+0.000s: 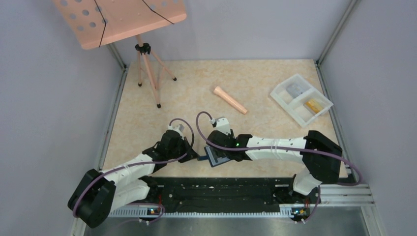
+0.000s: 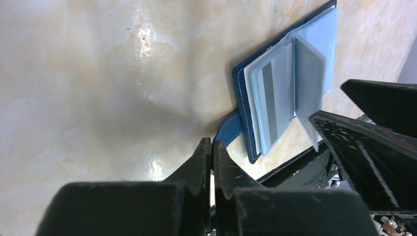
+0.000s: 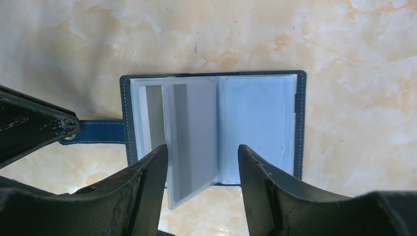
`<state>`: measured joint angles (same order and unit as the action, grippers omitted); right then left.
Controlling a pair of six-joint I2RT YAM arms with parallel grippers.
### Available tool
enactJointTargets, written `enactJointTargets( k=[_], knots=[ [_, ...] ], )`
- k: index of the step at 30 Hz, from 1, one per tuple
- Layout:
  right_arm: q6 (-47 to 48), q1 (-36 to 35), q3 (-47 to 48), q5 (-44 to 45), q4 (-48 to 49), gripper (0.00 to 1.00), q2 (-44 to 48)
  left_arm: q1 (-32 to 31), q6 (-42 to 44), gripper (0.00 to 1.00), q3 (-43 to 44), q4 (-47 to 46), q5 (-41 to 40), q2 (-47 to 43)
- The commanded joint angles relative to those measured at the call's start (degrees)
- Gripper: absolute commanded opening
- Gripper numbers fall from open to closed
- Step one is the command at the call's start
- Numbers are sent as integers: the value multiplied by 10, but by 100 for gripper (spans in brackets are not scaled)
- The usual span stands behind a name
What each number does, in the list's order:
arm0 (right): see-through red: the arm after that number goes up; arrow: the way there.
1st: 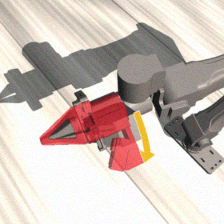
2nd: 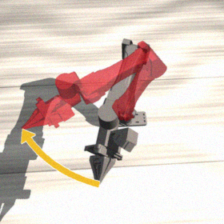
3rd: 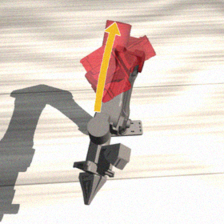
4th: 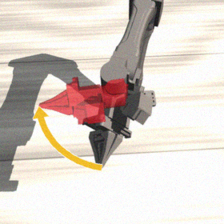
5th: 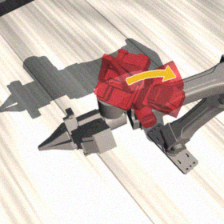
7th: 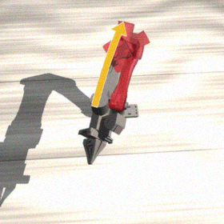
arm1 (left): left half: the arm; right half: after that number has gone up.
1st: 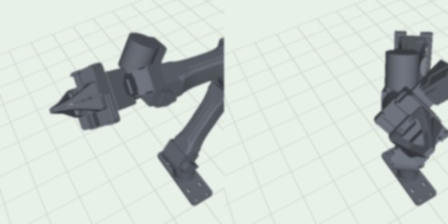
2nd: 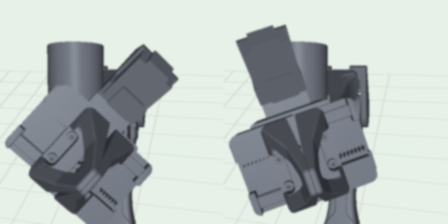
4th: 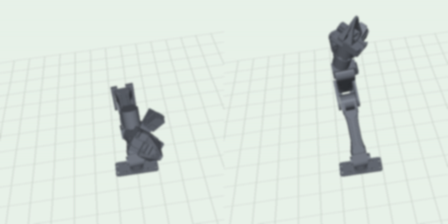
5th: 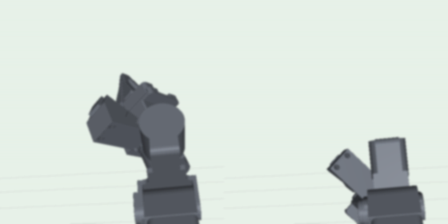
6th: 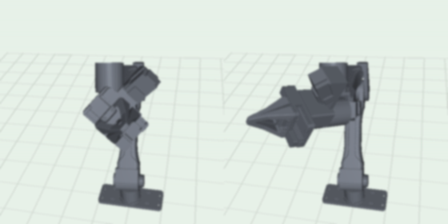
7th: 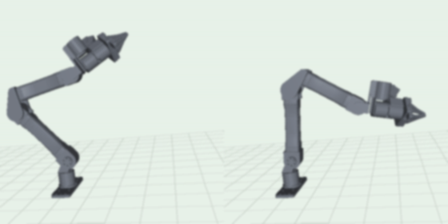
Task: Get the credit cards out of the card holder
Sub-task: Remove the credit card from the card holder.
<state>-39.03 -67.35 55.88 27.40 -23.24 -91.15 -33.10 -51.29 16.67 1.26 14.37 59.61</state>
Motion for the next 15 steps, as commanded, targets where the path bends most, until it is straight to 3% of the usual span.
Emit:
enactJointTargets(
  k=[1, 12, 15],
  knots=[
    [-13, -7, -4, 39, -48, 54, 49, 0, 17, 0, 27, 31, -23, -12],
    [-25, 35, -99, 50, -74, 53, 168, 0, 49, 0, 98, 102, -90, 15],
    [-5, 51, -95, 43, -68, 52, 193, -1, 48, 14, 127, 128, -104, 18]
  ],
)
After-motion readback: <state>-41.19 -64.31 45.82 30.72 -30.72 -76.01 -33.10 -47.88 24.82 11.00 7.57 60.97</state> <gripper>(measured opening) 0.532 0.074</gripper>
